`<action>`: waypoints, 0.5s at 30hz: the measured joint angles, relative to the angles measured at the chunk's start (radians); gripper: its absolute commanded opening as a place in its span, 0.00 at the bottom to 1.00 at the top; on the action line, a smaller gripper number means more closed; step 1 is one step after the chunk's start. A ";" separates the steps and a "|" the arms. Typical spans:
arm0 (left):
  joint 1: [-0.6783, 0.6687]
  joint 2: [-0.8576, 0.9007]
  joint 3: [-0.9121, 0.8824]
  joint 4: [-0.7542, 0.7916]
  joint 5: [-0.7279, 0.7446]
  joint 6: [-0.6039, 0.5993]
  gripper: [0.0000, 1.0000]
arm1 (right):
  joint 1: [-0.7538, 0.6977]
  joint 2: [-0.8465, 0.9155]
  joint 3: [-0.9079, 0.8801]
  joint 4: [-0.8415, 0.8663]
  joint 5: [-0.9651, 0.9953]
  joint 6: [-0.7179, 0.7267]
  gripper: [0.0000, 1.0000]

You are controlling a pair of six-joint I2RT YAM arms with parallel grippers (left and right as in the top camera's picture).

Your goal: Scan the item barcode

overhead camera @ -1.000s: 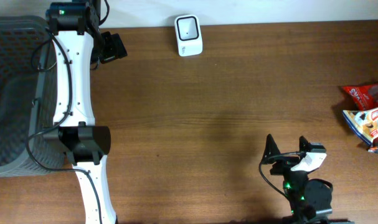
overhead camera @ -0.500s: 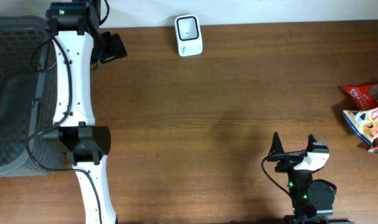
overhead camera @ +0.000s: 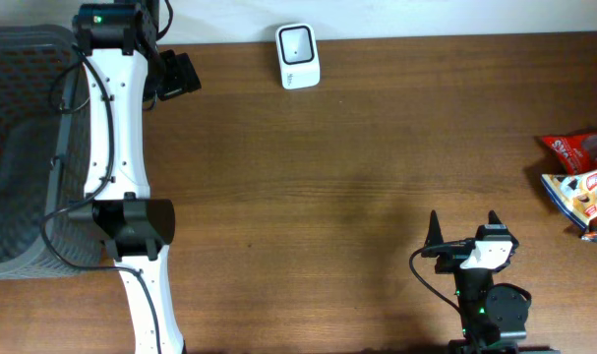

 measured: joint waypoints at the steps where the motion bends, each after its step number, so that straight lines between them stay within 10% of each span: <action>1: 0.000 0.000 0.000 0.000 0.000 0.000 0.99 | 0.000 0.000 0.000 0.000 0.000 0.008 0.98; 15: 0.000 0.000 0.000 0.000 0.000 0.000 0.99 | 0.000 0.000 0.000 0.000 0.000 0.023 0.98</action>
